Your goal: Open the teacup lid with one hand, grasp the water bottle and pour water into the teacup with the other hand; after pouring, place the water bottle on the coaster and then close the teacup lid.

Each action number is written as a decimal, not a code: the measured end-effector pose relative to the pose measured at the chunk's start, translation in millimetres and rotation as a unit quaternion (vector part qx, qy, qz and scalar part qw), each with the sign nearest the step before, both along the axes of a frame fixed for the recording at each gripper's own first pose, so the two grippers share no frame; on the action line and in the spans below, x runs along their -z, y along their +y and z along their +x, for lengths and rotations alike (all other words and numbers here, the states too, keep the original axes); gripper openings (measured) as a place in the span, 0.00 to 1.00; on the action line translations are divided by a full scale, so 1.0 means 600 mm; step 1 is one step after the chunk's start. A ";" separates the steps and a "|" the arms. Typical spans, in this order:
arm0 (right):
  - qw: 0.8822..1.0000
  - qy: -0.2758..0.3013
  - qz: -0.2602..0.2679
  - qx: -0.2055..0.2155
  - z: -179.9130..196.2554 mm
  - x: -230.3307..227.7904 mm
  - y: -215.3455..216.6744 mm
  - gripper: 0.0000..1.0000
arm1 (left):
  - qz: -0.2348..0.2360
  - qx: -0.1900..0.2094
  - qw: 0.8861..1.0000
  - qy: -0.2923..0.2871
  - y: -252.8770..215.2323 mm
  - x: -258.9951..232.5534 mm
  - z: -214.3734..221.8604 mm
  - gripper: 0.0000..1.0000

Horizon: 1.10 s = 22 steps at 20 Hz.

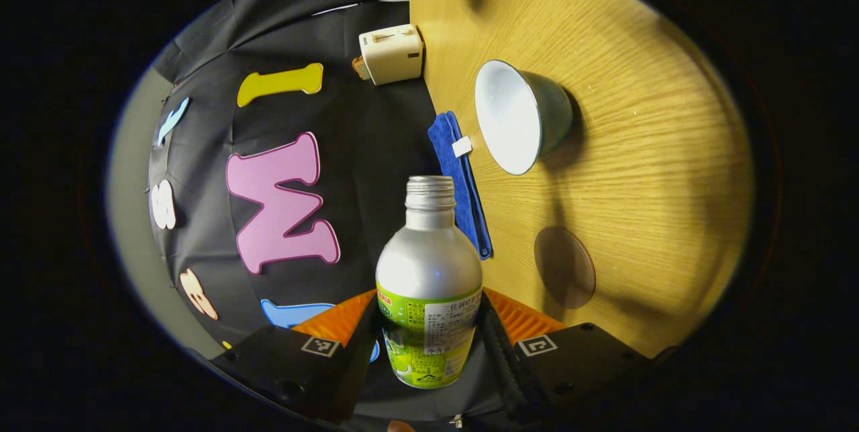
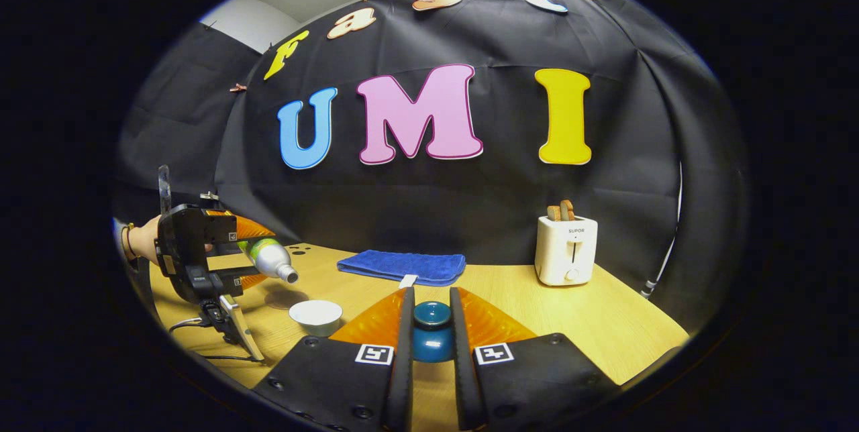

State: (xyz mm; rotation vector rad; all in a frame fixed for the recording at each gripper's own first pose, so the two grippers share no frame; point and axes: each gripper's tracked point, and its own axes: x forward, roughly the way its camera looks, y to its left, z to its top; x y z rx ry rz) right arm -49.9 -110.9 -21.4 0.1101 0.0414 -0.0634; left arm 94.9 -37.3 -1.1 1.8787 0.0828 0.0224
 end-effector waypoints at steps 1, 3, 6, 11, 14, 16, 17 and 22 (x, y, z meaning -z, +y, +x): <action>1.000 -0.001 0.000 0.001 0.000 0.000 0.000 0.29 | 0.005 0.001 1.000 -0.001 0.000 0.000 0.001 0.81; 1.000 -0.002 0.002 0.001 -0.001 -0.003 -0.001 0.29 | 0.014 0.004 1.000 -0.004 0.000 -0.003 0.002 0.81; 1.000 -0.002 0.002 0.002 -0.002 -0.001 -0.004 0.29 | 0.025 0.004 1.000 -0.007 0.004 -0.006 0.005 0.82; 1.000 0.000 0.004 -0.001 -0.002 0.002 -0.004 0.29 | 0.048 0.001 0.999 -0.003 0.011 -0.012 0.008 0.82; 1.000 0.002 0.004 0.000 -0.001 0.003 -0.005 0.29 | 0.069 0.005 0.998 -0.001 0.010 -0.013 0.007 0.82; 1.000 0.002 0.004 0.000 -0.002 0.003 -0.005 0.29 | 0.079 0.008 0.997 0.000 0.010 -0.013 0.006 0.82; 1.000 0.002 0.004 0.000 -0.002 0.002 -0.006 0.29 | 0.084 0.010 0.996 0.000 0.010 -0.015 0.006 0.82; 1.000 0.002 0.006 -0.001 -0.003 0.003 -0.007 0.29 | 0.114 0.024 0.993 -0.001 0.004 -0.013 0.007 0.82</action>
